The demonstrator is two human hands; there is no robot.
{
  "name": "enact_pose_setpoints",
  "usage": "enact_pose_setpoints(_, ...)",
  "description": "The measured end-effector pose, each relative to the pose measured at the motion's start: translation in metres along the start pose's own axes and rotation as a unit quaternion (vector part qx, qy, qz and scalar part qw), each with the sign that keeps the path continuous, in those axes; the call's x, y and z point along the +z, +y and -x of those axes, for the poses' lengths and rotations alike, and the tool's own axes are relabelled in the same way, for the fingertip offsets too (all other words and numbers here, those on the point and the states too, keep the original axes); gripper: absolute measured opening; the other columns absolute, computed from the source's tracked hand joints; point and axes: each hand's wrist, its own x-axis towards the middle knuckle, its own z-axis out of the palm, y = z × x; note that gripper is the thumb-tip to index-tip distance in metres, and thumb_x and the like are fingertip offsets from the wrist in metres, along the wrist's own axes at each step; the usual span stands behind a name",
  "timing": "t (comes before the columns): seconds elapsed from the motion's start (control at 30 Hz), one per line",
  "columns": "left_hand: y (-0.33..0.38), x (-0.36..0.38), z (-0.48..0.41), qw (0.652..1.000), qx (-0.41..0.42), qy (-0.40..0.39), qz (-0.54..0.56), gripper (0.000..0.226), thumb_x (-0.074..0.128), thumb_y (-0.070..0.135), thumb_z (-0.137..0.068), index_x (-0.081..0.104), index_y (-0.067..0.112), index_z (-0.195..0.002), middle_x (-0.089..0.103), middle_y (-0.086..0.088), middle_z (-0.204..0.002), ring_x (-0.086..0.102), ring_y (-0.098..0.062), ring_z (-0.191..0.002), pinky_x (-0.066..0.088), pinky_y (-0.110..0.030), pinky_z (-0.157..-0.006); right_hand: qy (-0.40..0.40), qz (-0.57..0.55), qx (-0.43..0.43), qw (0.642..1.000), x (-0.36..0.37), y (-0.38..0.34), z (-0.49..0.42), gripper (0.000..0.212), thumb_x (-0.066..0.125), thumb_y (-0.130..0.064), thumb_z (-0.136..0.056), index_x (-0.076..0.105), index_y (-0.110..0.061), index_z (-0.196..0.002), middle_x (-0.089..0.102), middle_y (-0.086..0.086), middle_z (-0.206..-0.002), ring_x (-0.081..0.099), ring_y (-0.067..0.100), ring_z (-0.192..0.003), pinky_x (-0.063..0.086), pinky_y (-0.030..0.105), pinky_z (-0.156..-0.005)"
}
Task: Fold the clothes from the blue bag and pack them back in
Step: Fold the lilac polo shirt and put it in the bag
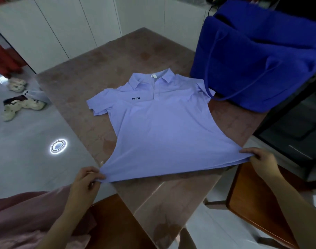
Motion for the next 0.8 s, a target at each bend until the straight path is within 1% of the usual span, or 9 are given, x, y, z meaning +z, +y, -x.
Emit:
enact_pose_setpoints(0.03, 0.0, -0.004, -0.002, 1.0, 0.014, -0.007, -0.007, 0.031, 0.064, -0.009, -0.074, 0.068, 0.02, -0.082, 0.05, 0.016, -0.106, 0.051, 0.009, -0.095, 0.039, -0.005, -0.073, -0.011, 0.002, 0.004, 1.0, 0.001, 0.002, 0.0, 0.034, 0.045, 0.005, -0.09, 0.065, -0.019, -0.102, 0.062, 0.006, -0.102, 0.063, 0.038, -0.076, 0.053, 0.036, -0.059)
enact_pose_setpoints(0.13, -0.006, -0.002, 0.002, 0.998, -0.005, -0.063, -0.017, 0.048, 0.065, -0.016, -0.075, 0.068, 0.031, -0.087, 0.052, 0.005, -0.11, 0.056, -0.005, -0.09, 0.044, -0.014, -0.074, -0.039, -0.021, 0.013, 0.999, 0.007, 0.007, 0.003, 0.025, 0.052, -0.001, -0.089, 0.066, -0.016, -0.105, 0.065, 0.009, -0.086, 0.055, 0.021, -0.055, 0.043, 0.015, -0.043)
enact_pose_setpoints(0.23, -0.006, 0.007, 0.01, 0.988, -0.116, -0.094, 0.028, 0.056, 0.062, -0.009, -0.082, 0.068, 0.046, -0.082, 0.049, 0.003, -0.12, 0.06, -0.02, -0.074, 0.052, -0.033, -0.069, -0.052, -0.165, 0.07, 0.983, 0.012, 0.0, 0.012, 0.021, 0.055, -0.016, -0.092, 0.068, -0.008, -0.107, 0.064, 0.007, -0.097, 0.061, 0.019, -0.087, 0.046, 0.022, -0.069)
enact_pose_setpoints(0.33, 0.009, 0.013, 0.018, 0.966, -0.196, -0.117, 0.118, 0.055, 0.061, -0.004, -0.086, 0.068, 0.049, -0.075, 0.06, -0.002, -0.09, 0.053, -0.016, -0.063, 0.045, -0.025, -0.065, -0.046, -0.221, 0.115, 0.967, 0.015, -0.004, 0.017, 0.031, 0.049, -0.033, -0.096, 0.071, -0.011, -0.1, 0.063, 0.004, -0.102, 0.058, 0.017, -0.091, 0.043, 0.034, -0.084)
enact_pose_setpoints(0.43, 0.023, 0.018, 0.022, 0.919, -0.291, -0.081, 0.252, 0.012, 0.068, 0.024, -0.087, 0.069, 0.021, -0.099, 0.064, -0.002, -0.092, 0.061, -0.021, -0.081, 0.05, -0.038, -0.078, -0.055, -0.208, 0.111, 0.97, 0.021, -0.003, 0.016, 0.036, 0.05, -0.037, -0.095, 0.069, -0.01, -0.107, 0.059, 0.005, -0.108, 0.057, 0.016, -0.09, 0.043, 0.03, -0.081)
enact_pose_setpoints(0.5, 0.026, 0.022, 0.022, 0.882, -0.353, -0.018, 0.313, 0.024, 0.063, 0.029, -0.089, 0.067, 0.009, -0.102, 0.065, -0.002, -0.101, 0.062, -0.023, -0.093, 0.049, -0.041, -0.082, -0.051, -0.171, 0.107, 0.978, 0.025, -0.002, 0.014, 0.032, 0.056, -0.033, -0.092, 0.067, -0.009, -0.11, 0.062, 0.008, -0.11, 0.057, 0.021, -0.095, 0.044, 0.029, -0.08)
enact_pose_setpoints(0.57, 0.033, 0.02, 0.018, 0.903, -0.334, 0.056, 0.264, 0.017, 0.058, 0.026, -0.093, 0.066, 0.011, -0.098, 0.066, -0.005, -0.097, 0.064, -0.025, -0.088, 0.052, -0.045, -0.079, -0.022, -0.142, 0.088, 0.986, 0.025, -0.001, 0.013, 0.026, 0.06, -0.02, -0.091, 0.065, -0.006, -0.112, 0.062, 0.009, -0.107, 0.055, 0.02, -0.096, 0.043, 0.025, -0.073)
enact_pose_setpoints(0.67, 0.039, 0.016, 0.02, 0.956, -0.225, 0.116, 0.147, 0.013, 0.055, 0.014, -0.094, 0.064, 0.016, -0.102, 0.061, -0.008, -0.092, 0.063, -0.023, -0.074, 0.052, -0.044, -0.065, 0.024, -0.109, 0.077, 0.991, 0.02, 0.004, 0.013, 0.027, 0.059, -0.014, -0.091, 0.062, -0.01, -0.117, 0.06, 0.006, -0.106, 0.053, 0.019, -0.095, 0.043, 0.03, -0.078)
enact_pose_setpoints(0.8, 0.032, 0.027, 0.032, 0.971, -0.209, 0.052, 0.102, 0.021, 0.057, 0.002, -0.09, 0.064, 0.02, -0.1, 0.057, -0.008, -0.097, 0.058, -0.029, -0.081, 0.048, -0.039, -0.073, 0.03, -0.043, 0.121, 0.991, 0.022, 0.019, 0.014, 0.031, 0.061, -0.012, -0.089, 0.057, -0.007, -0.119, 0.059, 0.008, -0.101, 0.054, 0.023, -0.09, 0.044, 0.037, -0.076)
